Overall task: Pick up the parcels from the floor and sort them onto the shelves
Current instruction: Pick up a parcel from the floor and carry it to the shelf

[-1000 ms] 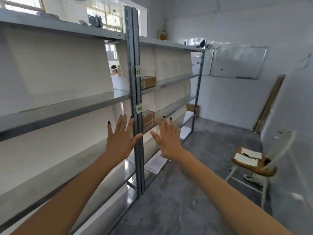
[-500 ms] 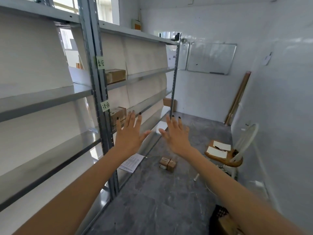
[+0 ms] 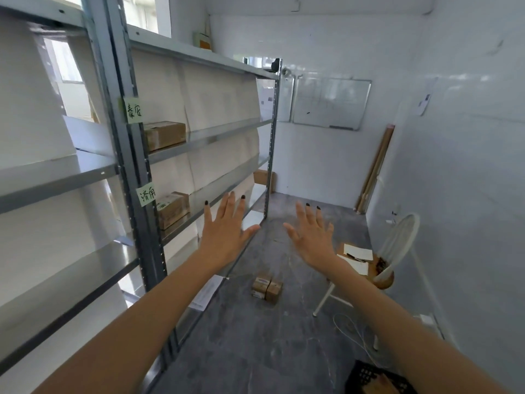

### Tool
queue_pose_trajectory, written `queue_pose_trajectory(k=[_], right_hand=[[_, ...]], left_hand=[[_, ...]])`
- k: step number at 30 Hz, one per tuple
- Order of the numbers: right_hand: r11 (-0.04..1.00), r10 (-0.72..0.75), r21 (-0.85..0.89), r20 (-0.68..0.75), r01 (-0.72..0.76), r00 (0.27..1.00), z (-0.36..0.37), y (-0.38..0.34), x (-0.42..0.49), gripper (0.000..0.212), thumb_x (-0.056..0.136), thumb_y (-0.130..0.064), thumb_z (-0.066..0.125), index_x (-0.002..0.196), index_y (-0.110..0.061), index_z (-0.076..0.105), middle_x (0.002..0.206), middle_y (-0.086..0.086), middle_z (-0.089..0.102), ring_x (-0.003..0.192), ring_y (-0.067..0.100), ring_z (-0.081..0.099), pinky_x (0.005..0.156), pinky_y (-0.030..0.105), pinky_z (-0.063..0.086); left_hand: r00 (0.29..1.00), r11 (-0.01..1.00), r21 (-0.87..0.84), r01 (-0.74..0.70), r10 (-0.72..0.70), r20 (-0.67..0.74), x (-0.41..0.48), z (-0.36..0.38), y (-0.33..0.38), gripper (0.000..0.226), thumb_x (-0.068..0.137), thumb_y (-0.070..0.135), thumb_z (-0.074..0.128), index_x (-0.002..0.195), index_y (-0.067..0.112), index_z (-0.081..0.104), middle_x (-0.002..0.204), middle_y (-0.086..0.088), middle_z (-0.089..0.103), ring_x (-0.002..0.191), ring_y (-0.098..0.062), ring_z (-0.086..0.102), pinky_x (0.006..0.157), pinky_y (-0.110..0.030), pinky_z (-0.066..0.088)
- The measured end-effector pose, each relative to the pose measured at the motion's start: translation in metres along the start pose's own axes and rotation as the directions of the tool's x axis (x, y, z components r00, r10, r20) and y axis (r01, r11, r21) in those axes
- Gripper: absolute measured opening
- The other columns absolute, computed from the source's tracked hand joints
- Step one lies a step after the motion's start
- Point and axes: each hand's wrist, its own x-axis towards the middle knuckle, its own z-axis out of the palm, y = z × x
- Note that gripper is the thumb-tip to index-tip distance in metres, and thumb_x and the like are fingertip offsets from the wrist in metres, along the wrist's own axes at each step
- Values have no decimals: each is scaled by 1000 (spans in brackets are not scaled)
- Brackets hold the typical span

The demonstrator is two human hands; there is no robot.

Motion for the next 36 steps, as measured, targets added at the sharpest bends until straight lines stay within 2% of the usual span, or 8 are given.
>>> queue_pose_trajectory(k=[9, 18, 23, 29, 36], right_hand=[[996, 85, -11, -21, -85, 996, 16, 5, 37, 67, 91, -62, 18, 147, -34, -2, 160, 4, -1, 146, 30, -8, 111, 60, 0], [989, 148, -15, 58, -147, 987, 39, 21, 48, 66, 93, -57, 23, 149, -30, -1, 160, 5, 3, 146, 31, -5, 112, 61, 1], [988, 156, -16, 105, -155, 982, 53, 40, 58, 67, 93, -57, 24, 150, -29, 0, 160, 5, 6, 146, 32, -2, 112, 61, 4], [989, 139, 19, 166, -145, 976, 71, 67, 86, 68, 94, -56, 25, 150, -28, 0, 160, 6, 7, 146, 31, -3, 112, 60, 2], [995, 98, 11, 157, -101, 983, 87, 112, 133, 68, 92, -59, 23, 149, -28, 3, 159, 6, 11, 146, 32, 2, 112, 61, 7]], left_hand=[[997, 997, 27, -71, 71, 8, 48, 26, -22, 78, 87, 66, 12, 149, 20, -2, 160, -8, -3, 147, -22, -6, 114, -55, -4], [990, 998, -2, -57, 57, 132, 54, 53, -29, 76, 90, 62, 14, 149, 18, -2, 160, -8, -5, 147, -22, -9, 114, -56, -5], [976, 999, 4, -37, 35, 216, 62, 67, -22, 76, 91, 61, 15, 150, 16, -2, 159, -8, -6, 147, -21, -11, 116, -56, -3], [976, 1000, -3, -1, 2, 216, 92, 89, -15, 79, 89, 64, 15, 150, 16, 2, 160, -9, -3, 147, -21, -10, 116, -57, -2], [977, 999, 10, 42, -43, 208, 135, 124, -3, 79, 88, 66, 15, 150, 18, 4, 160, -9, -1, 147, -22, -8, 115, -56, -2]])
